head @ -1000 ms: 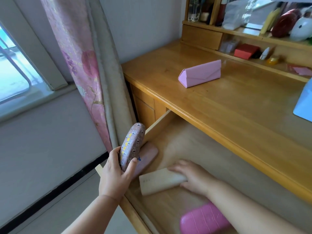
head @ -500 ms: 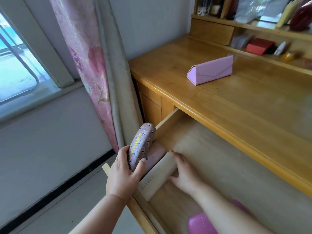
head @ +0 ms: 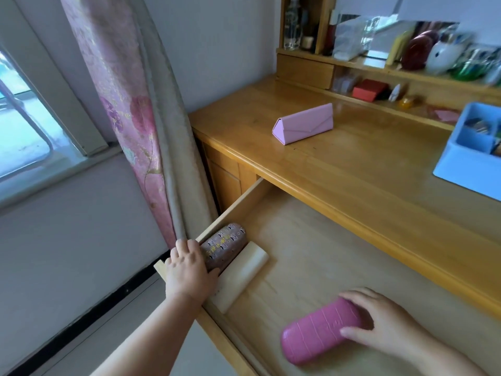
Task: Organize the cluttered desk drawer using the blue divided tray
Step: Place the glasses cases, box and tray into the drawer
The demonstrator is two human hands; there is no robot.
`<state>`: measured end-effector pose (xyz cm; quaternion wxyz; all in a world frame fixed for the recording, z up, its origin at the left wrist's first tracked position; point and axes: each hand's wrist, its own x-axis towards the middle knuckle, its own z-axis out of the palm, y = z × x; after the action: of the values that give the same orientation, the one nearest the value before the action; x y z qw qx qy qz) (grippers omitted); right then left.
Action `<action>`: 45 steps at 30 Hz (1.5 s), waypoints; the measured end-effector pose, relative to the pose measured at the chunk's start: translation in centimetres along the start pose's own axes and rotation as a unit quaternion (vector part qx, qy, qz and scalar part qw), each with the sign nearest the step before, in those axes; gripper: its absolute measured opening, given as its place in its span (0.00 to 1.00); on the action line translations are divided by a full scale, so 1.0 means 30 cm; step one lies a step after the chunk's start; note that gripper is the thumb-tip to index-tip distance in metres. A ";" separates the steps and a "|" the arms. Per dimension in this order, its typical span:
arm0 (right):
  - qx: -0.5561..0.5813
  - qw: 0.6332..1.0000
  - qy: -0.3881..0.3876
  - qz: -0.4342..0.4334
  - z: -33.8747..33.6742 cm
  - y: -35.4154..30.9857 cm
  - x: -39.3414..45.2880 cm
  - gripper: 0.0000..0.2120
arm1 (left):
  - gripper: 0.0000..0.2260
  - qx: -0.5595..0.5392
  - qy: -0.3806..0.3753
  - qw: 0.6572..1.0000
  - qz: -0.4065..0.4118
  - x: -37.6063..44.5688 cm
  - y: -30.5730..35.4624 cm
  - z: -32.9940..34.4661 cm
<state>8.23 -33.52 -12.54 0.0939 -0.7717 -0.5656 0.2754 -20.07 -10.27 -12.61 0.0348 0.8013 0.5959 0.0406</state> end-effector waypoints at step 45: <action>-0.012 0.961 0.274 0.031 -0.423 -0.141 0.238 0.13 | 0.07 -0.264 0.060 0.940 0.206 -0.001 0.237 -0.139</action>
<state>12.97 -23.36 -2.35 0.2271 -0.8357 -0.4976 0.0491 -13.75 -12.30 -7.74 0.2002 0.8646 0.3863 0.2513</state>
